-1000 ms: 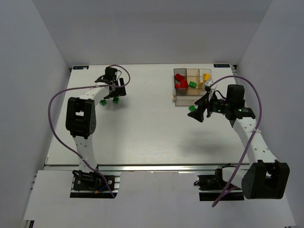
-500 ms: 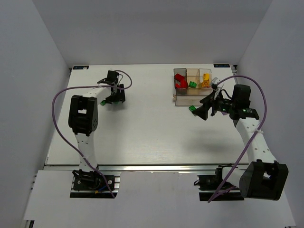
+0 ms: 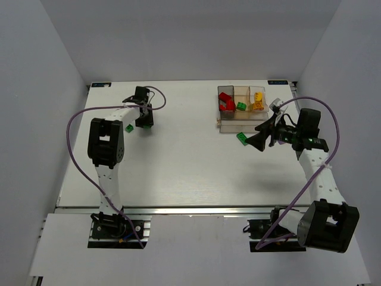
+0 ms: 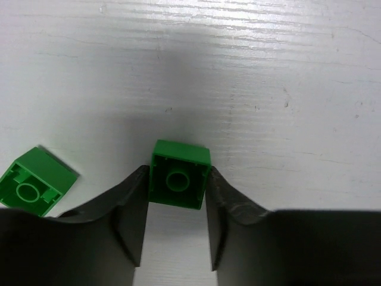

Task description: Sort the legos into containers by color

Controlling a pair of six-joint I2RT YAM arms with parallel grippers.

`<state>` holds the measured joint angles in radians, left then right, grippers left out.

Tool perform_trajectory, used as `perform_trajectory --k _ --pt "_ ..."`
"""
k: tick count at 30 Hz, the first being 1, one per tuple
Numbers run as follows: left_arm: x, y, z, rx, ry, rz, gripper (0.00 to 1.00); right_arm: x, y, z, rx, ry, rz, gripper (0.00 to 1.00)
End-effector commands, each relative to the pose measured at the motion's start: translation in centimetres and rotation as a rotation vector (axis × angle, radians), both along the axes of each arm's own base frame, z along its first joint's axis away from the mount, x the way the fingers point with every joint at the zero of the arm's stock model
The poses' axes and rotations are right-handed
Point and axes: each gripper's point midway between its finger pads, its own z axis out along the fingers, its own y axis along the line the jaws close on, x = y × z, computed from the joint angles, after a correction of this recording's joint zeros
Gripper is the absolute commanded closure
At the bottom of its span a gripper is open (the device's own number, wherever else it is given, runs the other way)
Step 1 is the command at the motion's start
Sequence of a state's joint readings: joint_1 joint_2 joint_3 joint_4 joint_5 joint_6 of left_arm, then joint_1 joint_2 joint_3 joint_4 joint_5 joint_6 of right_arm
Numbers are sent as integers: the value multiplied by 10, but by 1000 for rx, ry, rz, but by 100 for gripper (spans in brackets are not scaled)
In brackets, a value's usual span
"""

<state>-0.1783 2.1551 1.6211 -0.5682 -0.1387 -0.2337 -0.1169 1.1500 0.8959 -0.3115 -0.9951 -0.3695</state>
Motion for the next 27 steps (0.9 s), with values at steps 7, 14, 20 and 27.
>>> perform_trajectory --k 7,14,20,27 --pt "-5 -55 55 -190 -98 -181 100 -1 -7 9 34 -24 -2 34" --pt "-38 -213 160 -729 -290 -687 100 18 -27 4 13 28 -153 100" --pt "-31 -301 213 -997 -447 -848 100 31 -53 3 -7 -7 -335 36" --pt "18 -370 242 -1155 -620 -773 100 32 -60 4 15 -1 -360 34"
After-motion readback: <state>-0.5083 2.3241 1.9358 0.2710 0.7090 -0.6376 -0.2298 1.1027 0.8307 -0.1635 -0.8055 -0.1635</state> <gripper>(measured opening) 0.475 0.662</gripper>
